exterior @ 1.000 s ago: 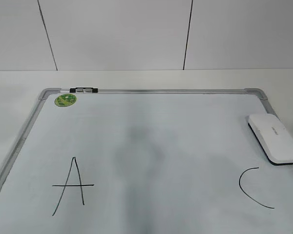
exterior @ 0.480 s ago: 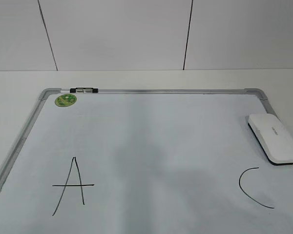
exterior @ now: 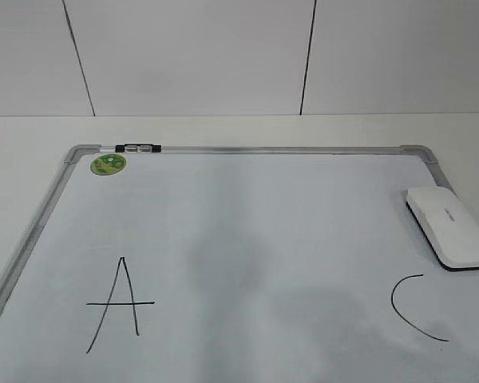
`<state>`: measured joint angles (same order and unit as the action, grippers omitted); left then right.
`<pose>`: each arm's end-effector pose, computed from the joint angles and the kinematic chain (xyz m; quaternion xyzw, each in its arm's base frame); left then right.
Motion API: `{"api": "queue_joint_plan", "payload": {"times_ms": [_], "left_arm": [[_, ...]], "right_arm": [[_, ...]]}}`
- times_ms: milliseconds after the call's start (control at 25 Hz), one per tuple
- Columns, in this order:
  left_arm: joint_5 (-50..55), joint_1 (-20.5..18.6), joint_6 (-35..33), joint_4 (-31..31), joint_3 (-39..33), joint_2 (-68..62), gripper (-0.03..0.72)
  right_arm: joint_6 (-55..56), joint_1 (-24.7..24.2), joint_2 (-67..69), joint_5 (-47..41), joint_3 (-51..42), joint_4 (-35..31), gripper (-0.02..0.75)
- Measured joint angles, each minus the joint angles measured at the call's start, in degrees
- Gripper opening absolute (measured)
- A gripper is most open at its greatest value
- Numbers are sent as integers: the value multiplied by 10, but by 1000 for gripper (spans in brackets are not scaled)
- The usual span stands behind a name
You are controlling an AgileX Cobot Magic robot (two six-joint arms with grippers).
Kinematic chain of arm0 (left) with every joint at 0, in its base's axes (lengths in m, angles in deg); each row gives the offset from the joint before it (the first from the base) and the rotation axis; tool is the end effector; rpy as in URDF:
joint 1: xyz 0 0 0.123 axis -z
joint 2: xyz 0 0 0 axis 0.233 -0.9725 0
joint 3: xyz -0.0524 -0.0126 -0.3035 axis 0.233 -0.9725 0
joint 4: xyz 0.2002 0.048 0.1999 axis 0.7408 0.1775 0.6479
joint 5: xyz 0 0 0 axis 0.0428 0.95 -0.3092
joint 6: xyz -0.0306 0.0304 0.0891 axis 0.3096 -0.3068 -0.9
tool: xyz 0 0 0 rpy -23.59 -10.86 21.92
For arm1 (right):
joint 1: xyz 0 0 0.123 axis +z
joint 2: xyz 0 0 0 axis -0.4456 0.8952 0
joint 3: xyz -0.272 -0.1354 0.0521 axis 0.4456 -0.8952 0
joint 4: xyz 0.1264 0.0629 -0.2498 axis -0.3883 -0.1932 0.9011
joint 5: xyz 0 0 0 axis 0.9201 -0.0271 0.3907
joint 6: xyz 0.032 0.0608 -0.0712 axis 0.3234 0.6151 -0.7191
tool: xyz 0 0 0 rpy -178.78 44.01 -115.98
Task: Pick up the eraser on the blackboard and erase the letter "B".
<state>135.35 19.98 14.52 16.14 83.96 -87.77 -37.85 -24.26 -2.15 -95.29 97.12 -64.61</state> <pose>-0.0055 -0.0120 0.2977 0.0949 0.8711 -0.0750 0.4759 0.0007 0.0006 0.2886 -0.0549 0.8791 -0.0081 0.4734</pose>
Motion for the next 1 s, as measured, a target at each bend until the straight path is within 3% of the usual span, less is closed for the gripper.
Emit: {"api": "queue_joint_plan", "payload": {"times_ms": [240,1000], "left_arm": [[-48,0,-1,2,-23,0,253],[-55,-6,-1,34,-24,0,243]], "right_arm": [[0,0,-13,13,-7,0,589],[-1,0,-13,25,-15,0,588]]}}
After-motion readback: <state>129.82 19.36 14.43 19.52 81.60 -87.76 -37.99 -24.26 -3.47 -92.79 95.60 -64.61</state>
